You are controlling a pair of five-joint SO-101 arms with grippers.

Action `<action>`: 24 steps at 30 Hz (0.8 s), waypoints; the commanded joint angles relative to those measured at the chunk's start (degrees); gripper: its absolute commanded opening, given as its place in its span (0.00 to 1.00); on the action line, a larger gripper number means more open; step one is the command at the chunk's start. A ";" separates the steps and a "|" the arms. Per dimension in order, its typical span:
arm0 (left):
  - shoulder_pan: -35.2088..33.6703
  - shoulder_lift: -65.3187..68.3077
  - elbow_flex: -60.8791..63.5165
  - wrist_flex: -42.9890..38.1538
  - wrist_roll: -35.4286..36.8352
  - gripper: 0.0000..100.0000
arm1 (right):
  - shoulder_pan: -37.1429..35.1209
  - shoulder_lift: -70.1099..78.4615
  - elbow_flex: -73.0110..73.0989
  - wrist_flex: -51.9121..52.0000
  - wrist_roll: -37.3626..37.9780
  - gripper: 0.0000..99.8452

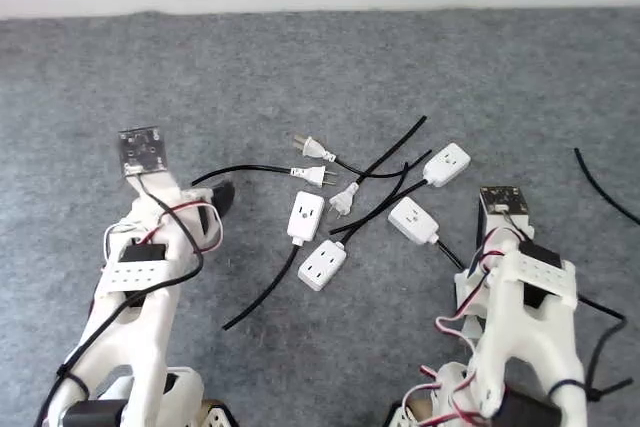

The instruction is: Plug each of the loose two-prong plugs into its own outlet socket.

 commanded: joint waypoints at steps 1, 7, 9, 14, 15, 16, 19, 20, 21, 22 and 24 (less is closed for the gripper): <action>3.96 -2.46 -2.59 5.54 -10.99 0.30 | -4.00 -7.96 -2.37 3.82 -1.76 0.01; 9.67 -15.91 5.23 10.37 -23.82 0.30 | -10.59 -20.35 -0.26 6.11 -6.33 0.01; 11.87 -20.57 6.64 12.22 -22.42 0.30 | -11.47 -21.41 2.20 3.21 -7.56 0.01; 22.77 -29.19 3.21 26.29 -14.86 0.30 | -9.80 -21.41 5.63 -0.40 -8.62 0.01; 24.97 -29.71 2.77 27.69 -14.77 0.30 | -8.22 -21.41 5.63 -0.48 -8.62 0.01; 26.73 -29.80 2.59 28.48 -14.86 0.30 | -6.64 -21.41 5.71 -0.57 -8.62 0.01; 30.51 -27.96 2.33 28.31 -15.03 0.30 | -2.95 -21.41 6.33 -0.66 -8.26 0.01; 31.30 -26.55 1.63 27.78 -15.47 0.30 | -1.89 -21.41 6.68 -0.92 -8.26 0.01; 31.91 -24.97 0.84 27.43 -16.18 0.30 | -1.01 -21.41 7.03 -1.27 -8.18 0.01; 32.44 -22.77 -0.22 27.16 -16.62 0.30 | -0.13 -21.41 7.12 -1.45 -8.18 0.01; 33.41 -17.58 -3.47 26.99 -17.67 0.30 | 1.19 -21.41 7.30 -1.36 -7.47 0.01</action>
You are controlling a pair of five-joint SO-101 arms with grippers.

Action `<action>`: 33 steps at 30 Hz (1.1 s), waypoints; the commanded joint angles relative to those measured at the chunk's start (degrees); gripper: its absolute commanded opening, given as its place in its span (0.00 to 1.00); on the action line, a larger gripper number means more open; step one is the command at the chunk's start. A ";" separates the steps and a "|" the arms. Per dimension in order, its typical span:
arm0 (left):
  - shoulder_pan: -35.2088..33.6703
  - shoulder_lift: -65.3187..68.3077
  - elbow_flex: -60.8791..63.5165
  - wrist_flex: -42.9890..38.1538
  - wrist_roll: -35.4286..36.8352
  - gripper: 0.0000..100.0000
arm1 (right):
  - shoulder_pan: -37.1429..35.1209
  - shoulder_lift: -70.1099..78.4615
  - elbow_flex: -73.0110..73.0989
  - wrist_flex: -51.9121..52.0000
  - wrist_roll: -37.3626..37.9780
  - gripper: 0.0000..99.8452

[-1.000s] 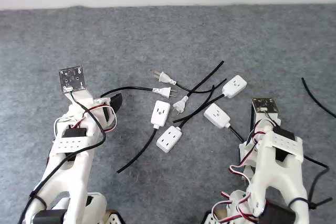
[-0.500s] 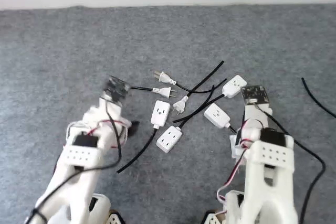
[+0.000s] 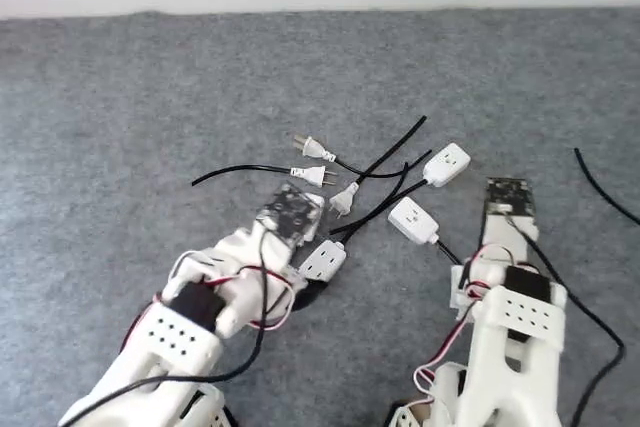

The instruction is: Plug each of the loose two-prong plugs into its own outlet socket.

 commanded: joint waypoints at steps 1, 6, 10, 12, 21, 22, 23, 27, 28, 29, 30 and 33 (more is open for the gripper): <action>2.29 8.18 -7.60 -0.97 -1.85 0.30 | 2.68 -1.54 -0.35 -1.01 1.14 0.01; 4.48 23.30 -17.19 -1.05 -2.55 0.30 | 3.12 -1.54 -0.26 -1.54 1.41 0.01; 3.78 35.16 -23.60 -1.05 -1.76 0.29 | 3.21 -1.54 0.26 -1.89 1.58 0.01; 3.25 40.35 -26.42 -1.05 0.18 0.27 | 3.38 -1.54 0.26 -1.89 1.67 0.01; 2.73 50.11 -34.51 2.81 2.46 0.24 | 3.38 -1.54 0.35 -2.33 1.76 0.01; 2.81 50.02 -34.42 2.81 2.64 0.24 | 3.38 -1.54 0.35 -2.33 1.76 0.01; 2.90 50.02 -34.42 2.90 2.90 0.24 | 3.38 -1.54 0.35 -2.33 1.76 0.01; 5.10 50.20 -34.33 4.04 6.68 0.11 | 3.38 -1.54 0.44 -2.77 1.67 0.01; 6.15 50.20 -34.33 4.57 9.05 0.06 | 3.38 -1.54 0.44 -2.86 1.67 0.01; 7.12 50.02 -34.33 5.01 11.60 0.03 | 3.38 -1.54 0.53 -3.21 1.67 0.01; 8.18 50.02 -34.33 5.80 14.68 0.03 | 3.38 -1.54 0.53 -3.30 1.67 0.01; 11.60 50.20 -34.33 6.51 24.35 0.03 | 3.38 -1.54 0.53 -3.47 1.67 0.01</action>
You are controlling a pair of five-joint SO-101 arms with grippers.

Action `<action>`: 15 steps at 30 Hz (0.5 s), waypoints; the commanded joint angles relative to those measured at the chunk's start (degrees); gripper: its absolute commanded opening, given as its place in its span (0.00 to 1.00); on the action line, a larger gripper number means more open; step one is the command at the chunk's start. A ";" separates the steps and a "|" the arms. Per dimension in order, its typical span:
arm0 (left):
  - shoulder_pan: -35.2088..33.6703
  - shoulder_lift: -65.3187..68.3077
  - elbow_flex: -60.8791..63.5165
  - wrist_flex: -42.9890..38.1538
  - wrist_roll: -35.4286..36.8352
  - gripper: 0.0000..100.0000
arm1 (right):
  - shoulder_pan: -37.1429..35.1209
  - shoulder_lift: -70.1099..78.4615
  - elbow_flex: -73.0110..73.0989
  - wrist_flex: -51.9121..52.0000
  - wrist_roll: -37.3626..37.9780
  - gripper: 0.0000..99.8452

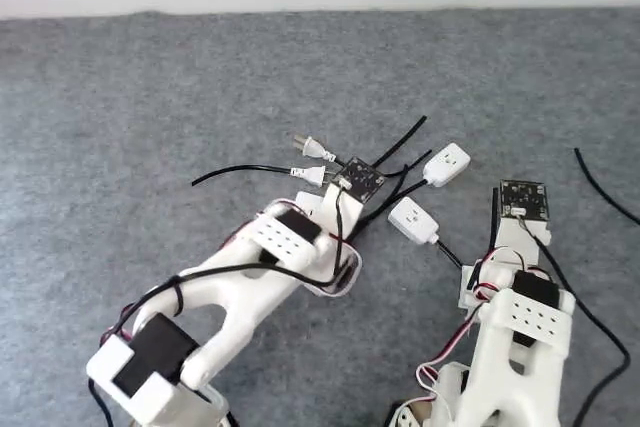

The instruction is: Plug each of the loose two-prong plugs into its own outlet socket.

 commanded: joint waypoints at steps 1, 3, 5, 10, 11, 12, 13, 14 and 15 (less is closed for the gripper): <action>4.13 -0.44 -2.33 1.23 10.02 0.03 | 0.48 -1.54 -0.44 -1.19 0.79 0.01; 4.84 -0.53 -2.77 1.14 10.37 0.03 | 0.48 -1.54 -0.44 -1.19 0.79 0.01; 4.75 -0.53 -3.56 0.88 10.46 0.02 | 0.48 -1.54 -0.44 -1.19 0.79 0.01; 1.85 -3.08 -8.22 2.90 10.46 0.01 | 0.31 -1.63 0.26 -3.30 0.88 0.01; 1.23 -4.84 -8.66 3.52 10.46 0.01 | 0.31 -1.63 0.26 -3.38 0.88 0.01; 0.70 -6.95 -8.92 4.04 10.46 0.01 | 0.31 -1.63 0.26 -3.38 0.88 0.01; 0.35 -9.41 -8.75 4.31 10.55 0.01 | 0.22 -1.63 0.26 -3.38 0.88 0.01; 0.18 -11.96 -8.48 4.40 10.55 0.01 | 0.22 -1.63 0.35 -3.38 0.88 0.01; 0.26 -14.24 -7.69 4.40 10.64 0.01 | 0.22 -1.63 0.35 -3.38 0.88 0.01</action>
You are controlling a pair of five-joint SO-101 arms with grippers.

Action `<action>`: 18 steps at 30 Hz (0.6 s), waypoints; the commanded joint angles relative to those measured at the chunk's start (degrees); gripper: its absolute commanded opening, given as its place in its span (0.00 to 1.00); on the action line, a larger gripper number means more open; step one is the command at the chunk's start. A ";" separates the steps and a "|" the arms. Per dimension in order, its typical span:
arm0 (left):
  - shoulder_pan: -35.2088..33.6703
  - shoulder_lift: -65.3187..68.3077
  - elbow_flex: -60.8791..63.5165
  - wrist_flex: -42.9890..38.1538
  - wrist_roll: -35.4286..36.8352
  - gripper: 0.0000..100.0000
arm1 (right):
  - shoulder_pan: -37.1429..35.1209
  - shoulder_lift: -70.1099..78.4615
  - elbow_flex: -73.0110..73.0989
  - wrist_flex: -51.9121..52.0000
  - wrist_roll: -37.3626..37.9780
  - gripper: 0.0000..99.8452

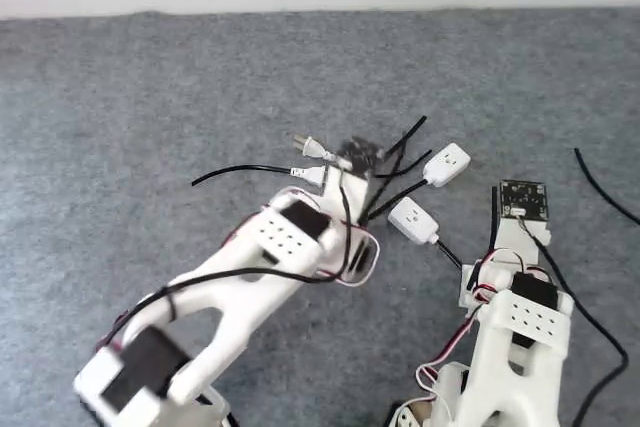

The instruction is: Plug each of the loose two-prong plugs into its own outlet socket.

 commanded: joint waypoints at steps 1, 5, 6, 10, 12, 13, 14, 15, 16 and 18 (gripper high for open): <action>-0.26 -10.37 -0.57 0.44 0.70 0.01 | 0.22 -1.63 -0.62 -0.92 0.70 0.01; -0.09 -15.91 6.99 -5.45 5.71 0.01 | 0.22 -1.63 -0.53 -0.92 0.70 0.01; -0.09 -16.26 9.01 -7.65 8.09 0.01 | 0.22 -1.63 -0.53 -1.01 0.70 0.01; -2.11 -16.35 15.87 -15.65 14.15 0.01 | 0.22 -1.63 -0.53 -1.01 0.70 0.01; -2.37 -16.79 17.36 -18.02 13.19 0.02 | 0.22 -1.63 -0.53 -1.01 0.70 0.01; -2.11 -16.88 17.54 -18.11 12.40 0.01 | 0.22 -1.63 -0.53 -1.01 0.70 0.01; -1.93 -16.44 17.54 -18.11 12.92 0.01 | 0.22 -1.63 -0.53 -1.01 0.70 0.01; -1.93 -16.44 17.63 -18.11 15.21 0.01 | 0.22 -1.63 -0.53 -1.10 0.70 0.01; -2.29 -16.35 17.98 -17.93 18.90 0.01 | 0.22 -1.63 -0.53 -1.10 0.70 0.01; -3.34 -16.26 18.86 -17.05 26.90 0.01 | 0.22 -1.63 -0.53 -1.10 0.70 0.01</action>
